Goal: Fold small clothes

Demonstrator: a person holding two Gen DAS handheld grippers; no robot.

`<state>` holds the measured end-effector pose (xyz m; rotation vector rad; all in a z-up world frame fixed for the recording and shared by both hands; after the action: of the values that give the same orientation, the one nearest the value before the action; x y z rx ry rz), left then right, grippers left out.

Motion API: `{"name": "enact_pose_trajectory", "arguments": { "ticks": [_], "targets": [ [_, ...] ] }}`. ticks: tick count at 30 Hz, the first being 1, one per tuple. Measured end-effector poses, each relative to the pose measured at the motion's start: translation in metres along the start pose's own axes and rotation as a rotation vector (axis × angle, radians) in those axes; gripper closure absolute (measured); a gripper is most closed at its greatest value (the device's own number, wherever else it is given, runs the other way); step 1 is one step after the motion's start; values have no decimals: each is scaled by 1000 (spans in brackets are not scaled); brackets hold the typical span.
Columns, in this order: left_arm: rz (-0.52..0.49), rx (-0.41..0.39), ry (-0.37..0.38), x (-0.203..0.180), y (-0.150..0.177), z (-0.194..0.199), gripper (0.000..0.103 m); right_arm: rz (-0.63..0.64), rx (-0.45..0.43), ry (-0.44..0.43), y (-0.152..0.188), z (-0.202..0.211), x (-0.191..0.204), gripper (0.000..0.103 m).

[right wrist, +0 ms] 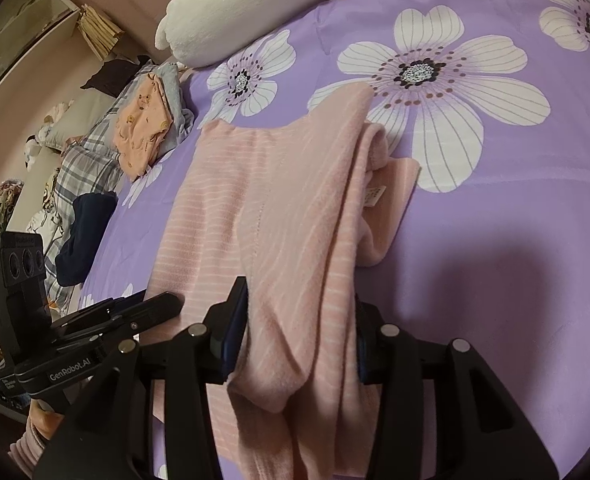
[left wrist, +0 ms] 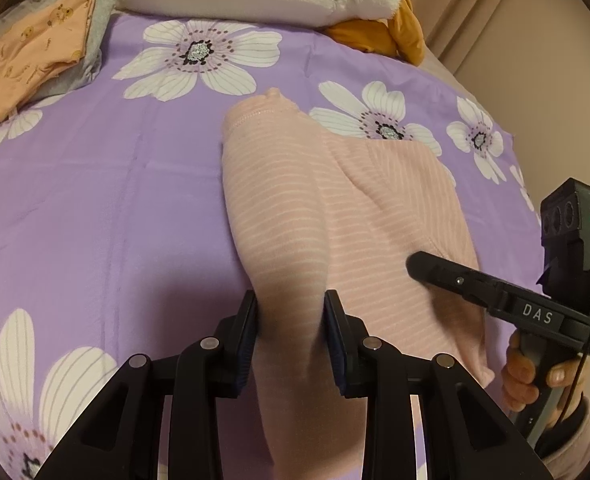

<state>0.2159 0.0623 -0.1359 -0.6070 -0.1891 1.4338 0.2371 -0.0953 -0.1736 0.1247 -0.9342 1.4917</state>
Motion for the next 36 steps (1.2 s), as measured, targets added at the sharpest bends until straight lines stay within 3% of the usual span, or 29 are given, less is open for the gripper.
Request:
{"name": "enact_pose_trajectory", "arguments": {
  "ticks": [36],
  "targets": [
    [4, -34, -50, 7, 17, 27, 72, -34, -24, 61, 7, 15, -11, 55]
  ]
}}
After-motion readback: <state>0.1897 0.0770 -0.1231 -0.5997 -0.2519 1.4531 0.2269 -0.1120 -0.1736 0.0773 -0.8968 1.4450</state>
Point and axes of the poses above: each gripper's, at about its wrist camera, not at the fingertips, and z roughly against the way its jaws point, x to its left, y to its underside, the point moved 5 cm from there along -z, roughly the way its jaws point, and after that the axes turned 5 degrees about -y, right-handed, at the moved point
